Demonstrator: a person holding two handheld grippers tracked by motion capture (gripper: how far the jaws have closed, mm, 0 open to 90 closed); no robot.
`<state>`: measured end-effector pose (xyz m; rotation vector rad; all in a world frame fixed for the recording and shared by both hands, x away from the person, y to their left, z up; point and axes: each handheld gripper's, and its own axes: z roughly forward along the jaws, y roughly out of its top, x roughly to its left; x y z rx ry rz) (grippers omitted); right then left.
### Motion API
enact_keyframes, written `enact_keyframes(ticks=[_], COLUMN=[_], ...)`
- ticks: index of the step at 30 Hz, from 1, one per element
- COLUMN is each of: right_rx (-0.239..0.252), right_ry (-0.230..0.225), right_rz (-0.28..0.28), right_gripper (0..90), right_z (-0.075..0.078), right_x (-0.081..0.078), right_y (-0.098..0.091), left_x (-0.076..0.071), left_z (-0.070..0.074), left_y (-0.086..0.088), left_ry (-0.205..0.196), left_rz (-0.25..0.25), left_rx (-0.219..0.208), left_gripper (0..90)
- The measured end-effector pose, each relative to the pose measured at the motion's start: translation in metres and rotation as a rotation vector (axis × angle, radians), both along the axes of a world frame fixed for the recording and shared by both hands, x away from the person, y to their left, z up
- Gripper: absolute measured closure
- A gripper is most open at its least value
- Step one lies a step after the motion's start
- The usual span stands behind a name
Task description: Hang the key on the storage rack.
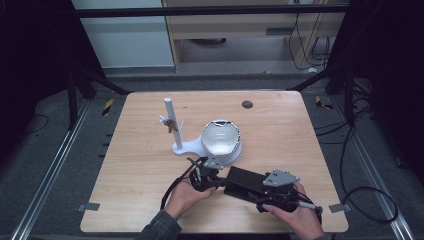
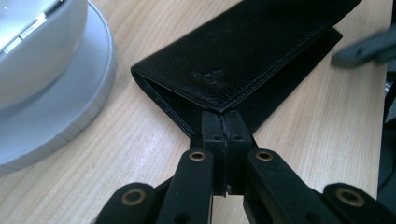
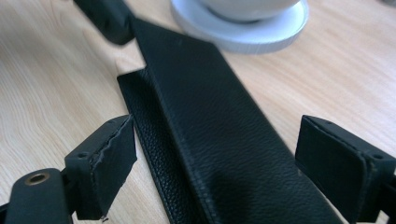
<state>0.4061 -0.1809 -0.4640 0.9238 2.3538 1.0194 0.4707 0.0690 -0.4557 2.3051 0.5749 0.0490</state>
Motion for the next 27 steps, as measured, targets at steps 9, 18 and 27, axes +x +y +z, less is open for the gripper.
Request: enact_keyframes(ticks=[9,18,27], right_rx=[-0.079,-0.138,-0.163], right_ry=[0.023,0.034,0.025], right_rz=[0.012,-0.003,-0.024], right_gripper=[14.7,19.8,24.4], right_z=[-0.005,-0.010,-0.011], right_x=[0.004,0.012,0.015], right_y=[0.010,0.016,0.016], left_x=[0.004,0.005,0.007], left_z=[0.009,0.012,0.013], left_y=[-0.004,-0.006,-0.006], left_ry=[-0.009,-0.011,-0.011], left_rz=[0.002,0.004,0.003], left_rx=[-0.009,-0.008,-0.013], left_gripper=[89.8,89.8,89.8])
